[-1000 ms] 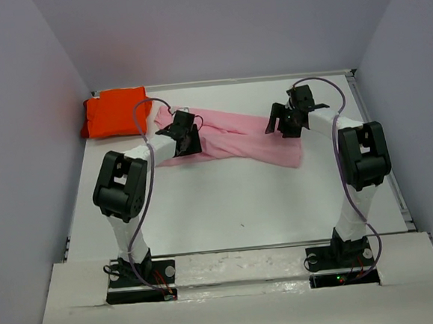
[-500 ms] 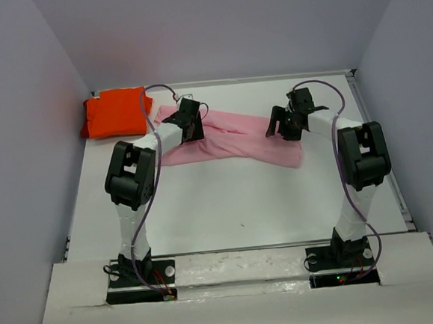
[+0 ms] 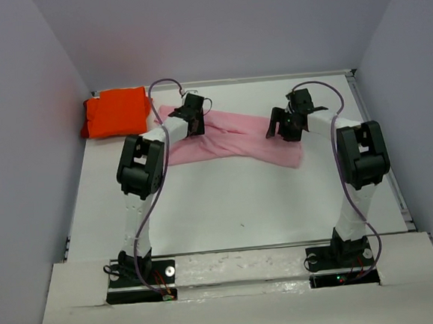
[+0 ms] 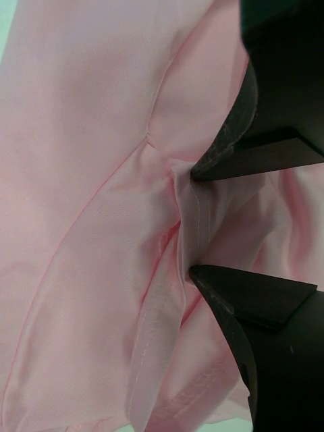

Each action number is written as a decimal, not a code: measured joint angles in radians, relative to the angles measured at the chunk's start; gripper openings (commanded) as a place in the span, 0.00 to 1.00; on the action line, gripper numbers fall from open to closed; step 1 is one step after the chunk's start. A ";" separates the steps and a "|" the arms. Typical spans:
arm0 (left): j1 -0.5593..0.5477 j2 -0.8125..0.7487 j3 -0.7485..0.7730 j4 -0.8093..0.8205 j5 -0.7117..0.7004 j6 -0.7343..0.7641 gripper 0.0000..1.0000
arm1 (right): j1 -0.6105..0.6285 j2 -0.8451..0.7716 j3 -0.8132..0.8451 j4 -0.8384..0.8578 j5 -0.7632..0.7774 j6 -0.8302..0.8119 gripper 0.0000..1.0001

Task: Fold and stack the t-shirts
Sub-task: Rotate the tshirt 90 degrees, then grab the bottom of the folded rectangular tshirt with both arms

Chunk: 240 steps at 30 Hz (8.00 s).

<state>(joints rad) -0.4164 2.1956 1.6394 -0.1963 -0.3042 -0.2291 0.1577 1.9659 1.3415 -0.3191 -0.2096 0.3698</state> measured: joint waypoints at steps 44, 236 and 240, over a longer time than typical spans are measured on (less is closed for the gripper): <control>0.043 -0.222 -0.325 0.085 0.036 -0.117 0.64 | 0.001 0.024 0.000 0.053 -0.072 0.024 0.76; -0.806 -0.969 -1.099 -0.131 -0.084 -0.827 0.57 | 0.806 -0.641 -0.777 0.201 0.326 0.480 0.72; -0.807 -0.967 -1.099 -0.125 -0.089 -0.827 0.57 | 0.834 -0.653 -0.790 0.207 0.296 0.502 0.72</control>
<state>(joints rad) -1.2232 1.2289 0.5400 -0.3214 -0.3931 -1.0565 0.9920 1.3125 0.5514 -0.1123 0.0860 0.8715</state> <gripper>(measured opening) 0.571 0.719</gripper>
